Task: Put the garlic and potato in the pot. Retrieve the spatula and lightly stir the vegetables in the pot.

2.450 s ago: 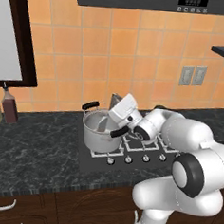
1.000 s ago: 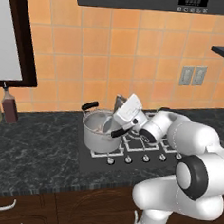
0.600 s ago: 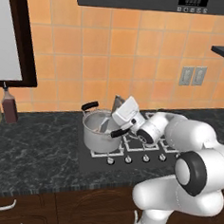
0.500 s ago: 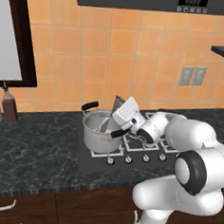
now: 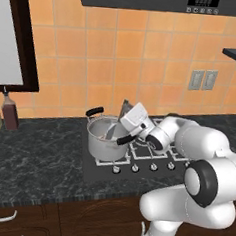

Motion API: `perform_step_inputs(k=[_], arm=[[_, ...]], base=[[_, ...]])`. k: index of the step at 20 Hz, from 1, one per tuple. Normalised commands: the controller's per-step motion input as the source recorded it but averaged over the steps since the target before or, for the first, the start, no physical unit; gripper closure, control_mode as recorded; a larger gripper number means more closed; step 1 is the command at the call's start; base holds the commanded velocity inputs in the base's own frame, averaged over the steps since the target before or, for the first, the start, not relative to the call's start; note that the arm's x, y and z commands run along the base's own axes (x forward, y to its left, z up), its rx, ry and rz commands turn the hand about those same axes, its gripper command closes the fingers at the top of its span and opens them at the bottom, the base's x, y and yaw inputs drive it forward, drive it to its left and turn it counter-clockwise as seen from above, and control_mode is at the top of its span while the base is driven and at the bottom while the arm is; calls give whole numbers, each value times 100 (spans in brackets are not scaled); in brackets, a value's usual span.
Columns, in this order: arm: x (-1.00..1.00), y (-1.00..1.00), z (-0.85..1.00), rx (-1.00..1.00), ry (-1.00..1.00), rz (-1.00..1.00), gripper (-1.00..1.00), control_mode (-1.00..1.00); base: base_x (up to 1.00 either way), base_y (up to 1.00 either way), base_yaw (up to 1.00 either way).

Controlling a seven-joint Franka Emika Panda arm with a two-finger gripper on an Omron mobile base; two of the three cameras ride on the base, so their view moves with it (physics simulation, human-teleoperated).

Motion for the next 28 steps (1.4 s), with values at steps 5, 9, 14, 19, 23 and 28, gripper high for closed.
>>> perform_step_inputs(k=[5, 9, 14, 19, 23, 28], arm=[[-3, 0, 43, 1, 0, 0, 100, -100], [0, 0, -3, 0, 0, 0, 100, -100], [-25, 0, 27, 4, -7, 5, 100, -100], [14, 0, 26, 3, -11, 14, 100, -100], [37, -6, -41, 0, 0, 15, 100, -100], [15, -16, -26, 0, 0, 22, 100, -100]], base=[[0, 0, 0], [0, 0, 0], [0, 0, 0], [0, 0, 0], [0, 0, 0], [0, 0, 0]])
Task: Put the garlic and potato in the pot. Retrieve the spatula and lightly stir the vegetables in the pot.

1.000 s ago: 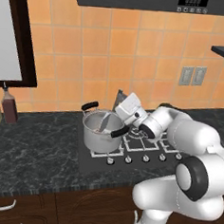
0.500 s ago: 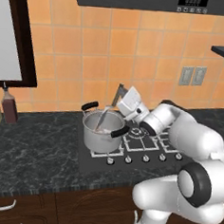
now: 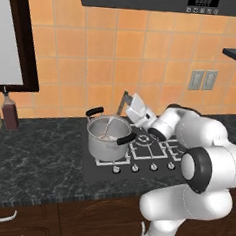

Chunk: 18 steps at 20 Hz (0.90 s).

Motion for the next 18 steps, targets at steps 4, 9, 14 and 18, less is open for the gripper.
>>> perform_step_inputs(k=[4, 9, 14, 18], arm=[[21, -9, -44, 0, 0, 20, 100, -100], [6, 0, -36, -1, -3, 16, 100, -100], [0, 0, -8, -8, -14, 13, 100, -100], [0, -2, 13, -11, -18, 10, 100, -100]], base=[[0, 0, 0], [0, 0, 0], [0, 0, 0], [0, 0, 0]])
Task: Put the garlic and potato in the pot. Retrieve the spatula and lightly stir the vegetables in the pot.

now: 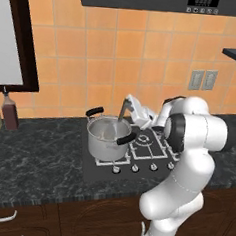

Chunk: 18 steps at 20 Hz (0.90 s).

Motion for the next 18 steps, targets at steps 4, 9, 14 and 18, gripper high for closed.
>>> perform_step_inputs(k=[4, 9, 14, 18], arm=[[0, 0, 22, -4, -17, 9, 100, -100], [-5, 4, 1, -3, -15, 12, 100, -100], [-32, 0, 0, -18, -22, 6, 100, -100], [-10, 0, -6, -5, -2, 3, 100, -100]], base=[[0, 0, 0], [0, 0, 0], [0, 0, 0], [0, 0, 0]])
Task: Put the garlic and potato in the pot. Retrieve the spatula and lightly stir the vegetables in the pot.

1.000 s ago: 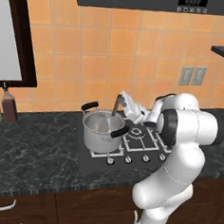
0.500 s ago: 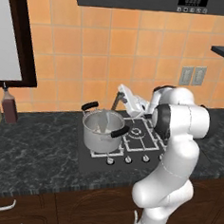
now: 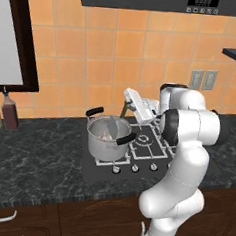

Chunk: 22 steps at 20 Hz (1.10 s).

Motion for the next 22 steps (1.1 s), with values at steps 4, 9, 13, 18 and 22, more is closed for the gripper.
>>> perform_step_inputs(k=[4, 9, 13, 18, 22], arm=[[1, 0, -26, 7, 8, 8, 100, -100], [3, 2, -42, 12, 11, 13, 100, -100], [0, 13, -1, 17, 2, 18, 100, -100], [-1, 2, 28, 17, 0, 13, 100, -100], [0, 0, 11, 3, 0, 5, 100, -100]], base=[[0, 0, 0], [0, 0, 0], [0, 0, 0], [0, 0, 0], [0, 0, 0]])
